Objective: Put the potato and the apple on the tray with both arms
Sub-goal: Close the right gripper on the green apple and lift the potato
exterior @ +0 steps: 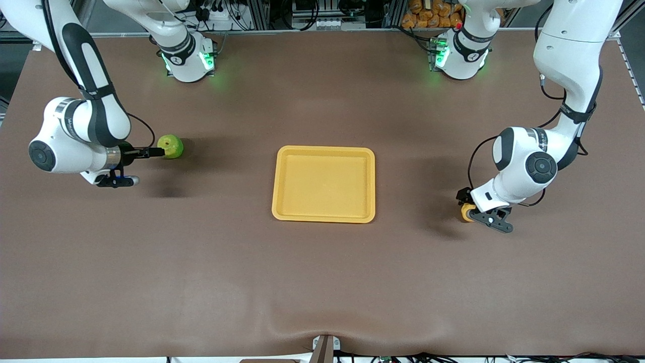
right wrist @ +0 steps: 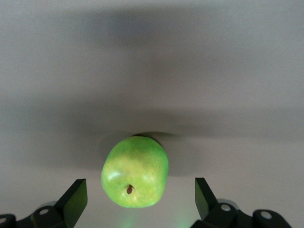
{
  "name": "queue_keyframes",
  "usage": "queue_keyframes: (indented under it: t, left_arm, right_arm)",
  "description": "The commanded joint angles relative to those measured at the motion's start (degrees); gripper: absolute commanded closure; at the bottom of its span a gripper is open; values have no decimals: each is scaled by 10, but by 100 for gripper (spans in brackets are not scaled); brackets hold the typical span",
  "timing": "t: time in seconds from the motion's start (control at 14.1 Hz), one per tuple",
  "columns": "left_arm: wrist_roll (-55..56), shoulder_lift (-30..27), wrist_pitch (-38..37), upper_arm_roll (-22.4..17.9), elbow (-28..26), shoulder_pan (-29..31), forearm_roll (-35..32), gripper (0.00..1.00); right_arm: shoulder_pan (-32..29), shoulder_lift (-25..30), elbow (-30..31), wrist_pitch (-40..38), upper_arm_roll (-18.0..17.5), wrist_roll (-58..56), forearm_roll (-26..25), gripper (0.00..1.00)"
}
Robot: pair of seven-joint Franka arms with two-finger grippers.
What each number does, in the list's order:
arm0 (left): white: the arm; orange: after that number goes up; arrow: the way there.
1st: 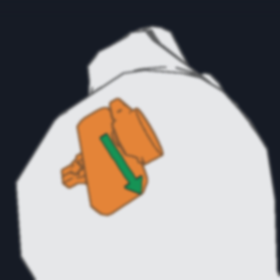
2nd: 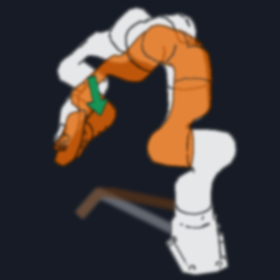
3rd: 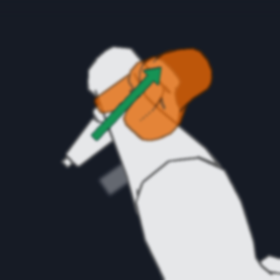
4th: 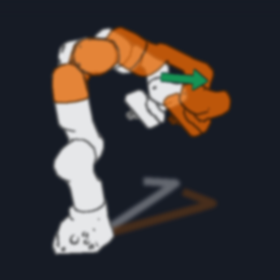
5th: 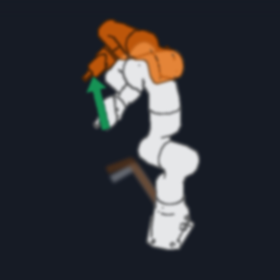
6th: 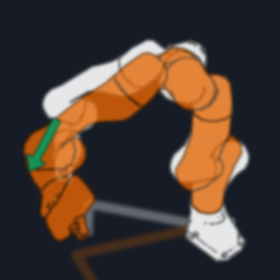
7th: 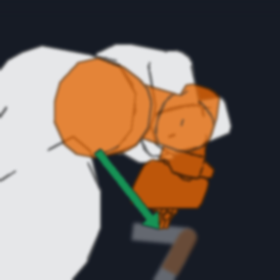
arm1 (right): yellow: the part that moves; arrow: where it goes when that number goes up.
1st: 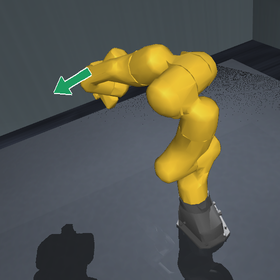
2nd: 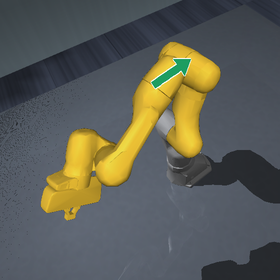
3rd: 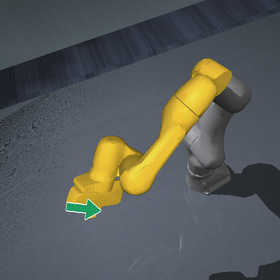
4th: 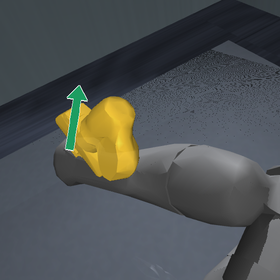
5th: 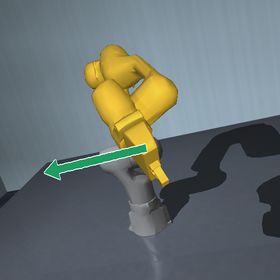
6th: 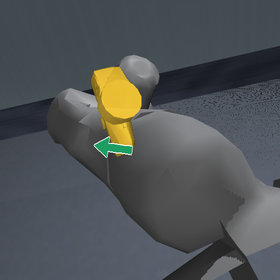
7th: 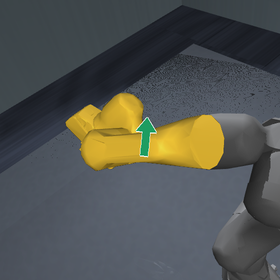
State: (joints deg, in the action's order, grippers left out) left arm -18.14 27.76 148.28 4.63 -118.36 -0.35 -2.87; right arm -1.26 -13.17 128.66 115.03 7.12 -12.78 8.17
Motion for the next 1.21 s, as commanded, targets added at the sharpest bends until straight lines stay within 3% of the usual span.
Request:
queue_keyframes:
  t: [0.0,0.07,0.64,1.14]
  left_arm:
    - [-10,0,9,2,-6,4,-7,92]
    - [-10,-1,9,2,-8,4,-7,100]
    - [7,-10,10,2,-6,3,-6,100]
    - [47,-60,6,4,-7,3,-6,100]
  right_arm:
    - [3,19,38,30,-3,10,16,0]
    - [3,19,47,39,-3,10,18,0]
    - [29,19,103,108,-4,21,45,0]
    - [36,20,124,130,-1,23,44,0]
